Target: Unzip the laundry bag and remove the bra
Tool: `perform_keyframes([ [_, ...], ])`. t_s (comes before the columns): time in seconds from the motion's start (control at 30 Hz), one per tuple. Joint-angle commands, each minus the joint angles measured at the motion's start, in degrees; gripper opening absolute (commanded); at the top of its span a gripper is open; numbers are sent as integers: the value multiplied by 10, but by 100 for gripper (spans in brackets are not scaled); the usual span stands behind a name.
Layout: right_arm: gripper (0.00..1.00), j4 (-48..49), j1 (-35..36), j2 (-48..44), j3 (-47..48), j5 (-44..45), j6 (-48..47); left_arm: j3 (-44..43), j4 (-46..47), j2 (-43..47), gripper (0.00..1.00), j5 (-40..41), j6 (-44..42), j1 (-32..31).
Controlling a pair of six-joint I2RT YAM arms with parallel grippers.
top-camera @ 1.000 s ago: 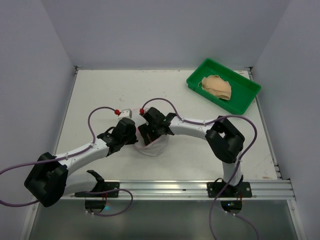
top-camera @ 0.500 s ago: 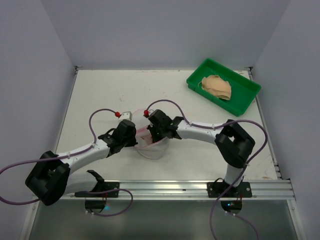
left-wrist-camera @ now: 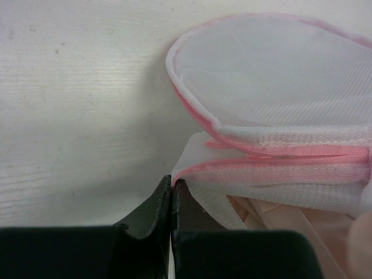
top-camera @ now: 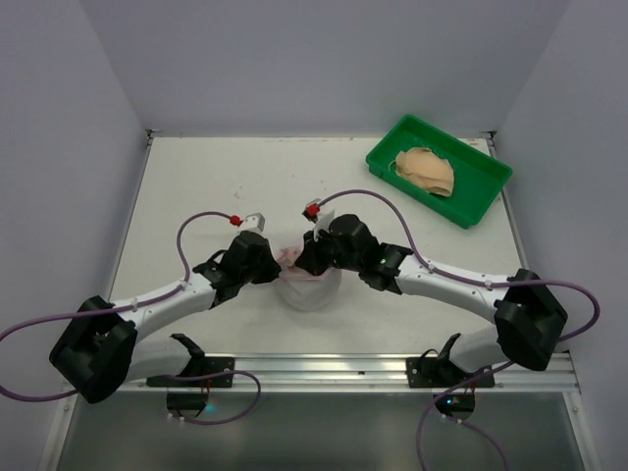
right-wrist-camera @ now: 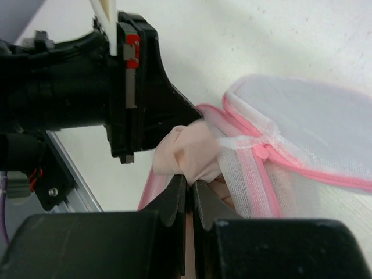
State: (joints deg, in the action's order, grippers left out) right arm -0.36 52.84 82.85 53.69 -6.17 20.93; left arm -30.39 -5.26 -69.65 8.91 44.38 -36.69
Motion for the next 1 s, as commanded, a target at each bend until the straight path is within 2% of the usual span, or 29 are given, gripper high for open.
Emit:
perform_keyframes([
  [0.0,0,147,-5,-75,-17,-14,5,4,-24,-6,0,16,-11,7],
  [0.17,0,216,-9,-95,-8,13,13,6,-4,6,0,-24,-5,3],
  [0.37,0,257,-34,-129,19,-1,36,24,-6,6,0,-21,9,2],
  [0.6,0,244,-109,-180,-10,15,32,22,-30,25,1,3,4,2],
  [0.7,0,247,-117,-199,-15,-5,39,23,-21,31,1,3,1,3],
  [0.83,0,265,-118,-181,-2,-35,70,18,1,11,4,-27,4,2],
  [0.97,0,278,-115,-129,41,-107,117,-13,10,4,13,-44,5,-3],
])
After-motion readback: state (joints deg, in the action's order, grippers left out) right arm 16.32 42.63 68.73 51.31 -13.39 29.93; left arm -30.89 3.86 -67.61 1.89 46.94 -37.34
